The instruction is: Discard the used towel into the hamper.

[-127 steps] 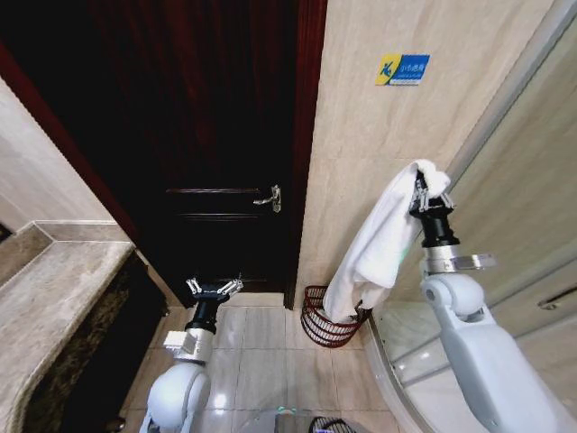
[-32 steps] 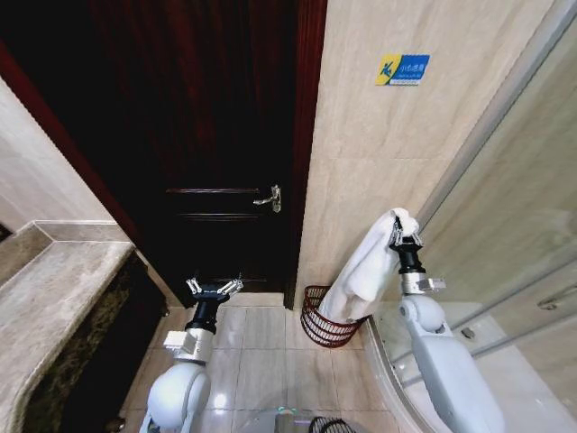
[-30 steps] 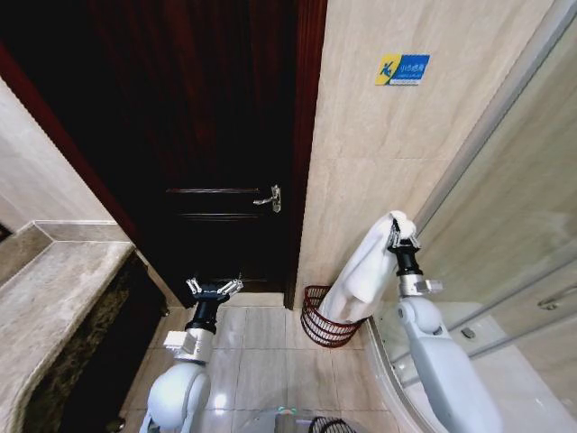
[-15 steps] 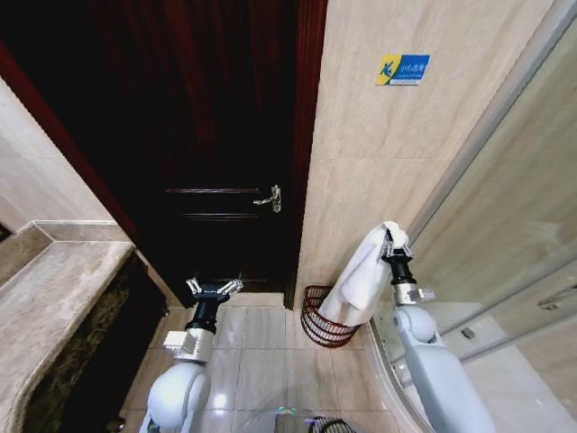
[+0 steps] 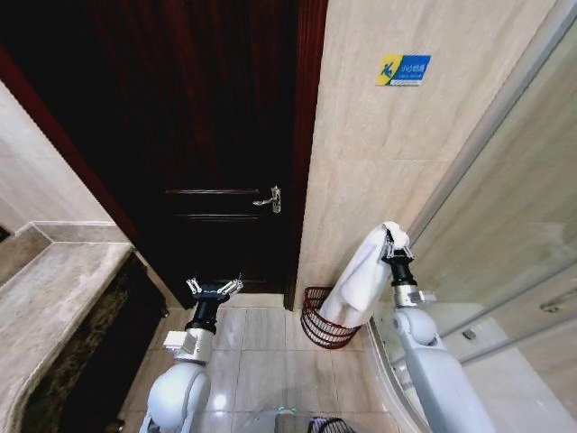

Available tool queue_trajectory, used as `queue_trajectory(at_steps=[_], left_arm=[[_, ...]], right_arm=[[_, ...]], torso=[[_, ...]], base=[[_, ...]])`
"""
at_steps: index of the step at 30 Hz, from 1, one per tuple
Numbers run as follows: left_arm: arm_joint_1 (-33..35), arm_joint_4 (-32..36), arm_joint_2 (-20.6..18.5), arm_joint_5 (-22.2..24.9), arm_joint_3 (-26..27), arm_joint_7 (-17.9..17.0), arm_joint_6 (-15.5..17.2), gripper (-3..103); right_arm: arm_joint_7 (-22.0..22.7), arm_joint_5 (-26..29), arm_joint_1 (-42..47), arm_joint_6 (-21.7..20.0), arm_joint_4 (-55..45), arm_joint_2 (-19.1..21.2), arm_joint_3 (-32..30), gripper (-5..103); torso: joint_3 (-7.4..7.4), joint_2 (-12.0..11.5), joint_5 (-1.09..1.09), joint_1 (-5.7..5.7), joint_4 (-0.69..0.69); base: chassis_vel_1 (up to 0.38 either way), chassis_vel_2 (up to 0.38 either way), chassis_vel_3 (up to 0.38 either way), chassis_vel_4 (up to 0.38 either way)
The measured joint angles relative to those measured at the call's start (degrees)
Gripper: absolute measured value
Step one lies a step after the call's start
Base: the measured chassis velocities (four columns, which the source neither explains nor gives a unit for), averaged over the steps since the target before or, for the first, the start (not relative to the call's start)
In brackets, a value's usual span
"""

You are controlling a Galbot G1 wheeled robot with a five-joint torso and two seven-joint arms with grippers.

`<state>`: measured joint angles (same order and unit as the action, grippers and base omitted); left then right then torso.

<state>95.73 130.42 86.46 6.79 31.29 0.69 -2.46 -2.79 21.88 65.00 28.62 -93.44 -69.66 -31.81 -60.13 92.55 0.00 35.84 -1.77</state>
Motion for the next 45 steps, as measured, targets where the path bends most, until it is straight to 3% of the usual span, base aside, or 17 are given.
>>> queue_trajectory(at_steps=[37,45], left_arm=[[0.0,0.0,0.0,0.0,0.0,0.0,0.0,100],[0.0,0.0,0.0,0.0,0.0,0.0,0.0,100]], right_arm=[[0.47,-0.74,-0.07,1.12,1.08,-0.66,0.22,5],[1.56,-3.5,0.14,2.62,2.76,-1.61,0.14,5]], torso=[[0.0,0.0,0.0,0.0,0.0],[0.0,-0.01,0.0,0.02,0.0]], base=[[-0.034,0.037,0.035,-0.035],[-0.016,0.019,0.023,-0.022]])
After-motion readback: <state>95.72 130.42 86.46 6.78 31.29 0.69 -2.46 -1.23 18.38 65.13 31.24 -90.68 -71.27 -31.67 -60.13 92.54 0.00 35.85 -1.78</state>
